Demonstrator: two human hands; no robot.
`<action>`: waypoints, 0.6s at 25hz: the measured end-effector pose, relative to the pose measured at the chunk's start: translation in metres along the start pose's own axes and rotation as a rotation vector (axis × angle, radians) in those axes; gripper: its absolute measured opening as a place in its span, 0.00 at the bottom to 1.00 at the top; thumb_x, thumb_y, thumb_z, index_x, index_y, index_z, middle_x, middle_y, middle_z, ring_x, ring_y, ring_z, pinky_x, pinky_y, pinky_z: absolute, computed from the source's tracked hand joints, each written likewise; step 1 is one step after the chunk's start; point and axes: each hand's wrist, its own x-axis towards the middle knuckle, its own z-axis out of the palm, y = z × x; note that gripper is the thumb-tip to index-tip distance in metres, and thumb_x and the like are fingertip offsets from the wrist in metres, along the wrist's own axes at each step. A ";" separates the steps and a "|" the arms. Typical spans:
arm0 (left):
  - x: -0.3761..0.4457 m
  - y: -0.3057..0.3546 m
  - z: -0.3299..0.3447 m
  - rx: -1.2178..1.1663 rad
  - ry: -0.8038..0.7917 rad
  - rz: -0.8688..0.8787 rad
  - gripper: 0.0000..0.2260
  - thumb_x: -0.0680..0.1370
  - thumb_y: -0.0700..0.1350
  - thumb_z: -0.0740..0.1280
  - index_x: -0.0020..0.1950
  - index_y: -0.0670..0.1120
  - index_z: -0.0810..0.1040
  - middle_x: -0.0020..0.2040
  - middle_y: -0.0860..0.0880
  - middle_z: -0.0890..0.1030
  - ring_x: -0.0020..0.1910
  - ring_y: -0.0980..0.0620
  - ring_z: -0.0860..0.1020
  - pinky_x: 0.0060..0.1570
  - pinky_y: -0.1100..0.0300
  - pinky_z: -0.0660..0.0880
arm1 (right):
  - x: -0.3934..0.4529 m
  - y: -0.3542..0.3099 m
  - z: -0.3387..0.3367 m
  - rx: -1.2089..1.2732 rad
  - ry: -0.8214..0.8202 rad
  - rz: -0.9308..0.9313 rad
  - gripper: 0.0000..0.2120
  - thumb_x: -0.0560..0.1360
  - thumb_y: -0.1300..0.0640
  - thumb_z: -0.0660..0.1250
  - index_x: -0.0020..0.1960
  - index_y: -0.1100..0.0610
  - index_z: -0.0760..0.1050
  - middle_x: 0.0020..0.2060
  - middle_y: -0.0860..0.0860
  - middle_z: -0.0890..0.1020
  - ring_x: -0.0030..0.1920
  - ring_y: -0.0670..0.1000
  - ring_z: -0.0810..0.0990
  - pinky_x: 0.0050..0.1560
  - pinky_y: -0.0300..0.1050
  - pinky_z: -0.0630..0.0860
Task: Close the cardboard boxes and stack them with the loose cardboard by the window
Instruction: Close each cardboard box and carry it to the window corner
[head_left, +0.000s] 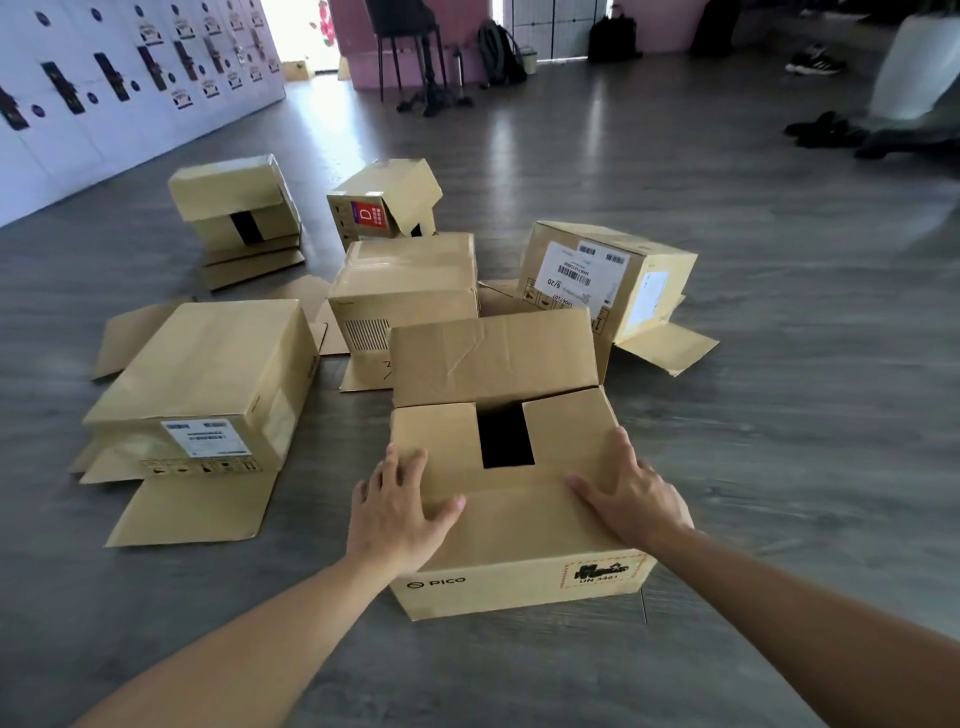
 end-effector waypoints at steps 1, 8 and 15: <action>0.006 0.003 -0.004 -0.012 0.007 -0.008 0.42 0.74 0.76 0.47 0.81 0.54 0.50 0.82 0.44 0.49 0.80 0.44 0.54 0.76 0.43 0.54 | -0.001 0.001 0.000 0.000 0.003 0.001 0.48 0.69 0.20 0.51 0.78 0.42 0.37 0.64 0.54 0.77 0.57 0.60 0.80 0.54 0.55 0.77; 0.075 0.015 -0.033 -0.260 0.036 -0.164 0.46 0.75 0.73 0.58 0.83 0.49 0.44 0.82 0.42 0.47 0.81 0.43 0.50 0.77 0.43 0.50 | -0.003 0.000 0.001 -0.047 0.026 -0.006 0.49 0.70 0.22 0.51 0.79 0.46 0.37 0.64 0.54 0.76 0.57 0.58 0.80 0.53 0.52 0.76; 0.118 0.023 -0.025 -0.525 0.193 -0.256 0.49 0.74 0.69 0.66 0.82 0.46 0.45 0.81 0.41 0.56 0.79 0.41 0.57 0.75 0.41 0.54 | -0.002 0.003 0.006 -0.076 0.030 -0.022 0.50 0.70 0.20 0.49 0.79 0.47 0.35 0.63 0.54 0.75 0.54 0.58 0.81 0.51 0.54 0.78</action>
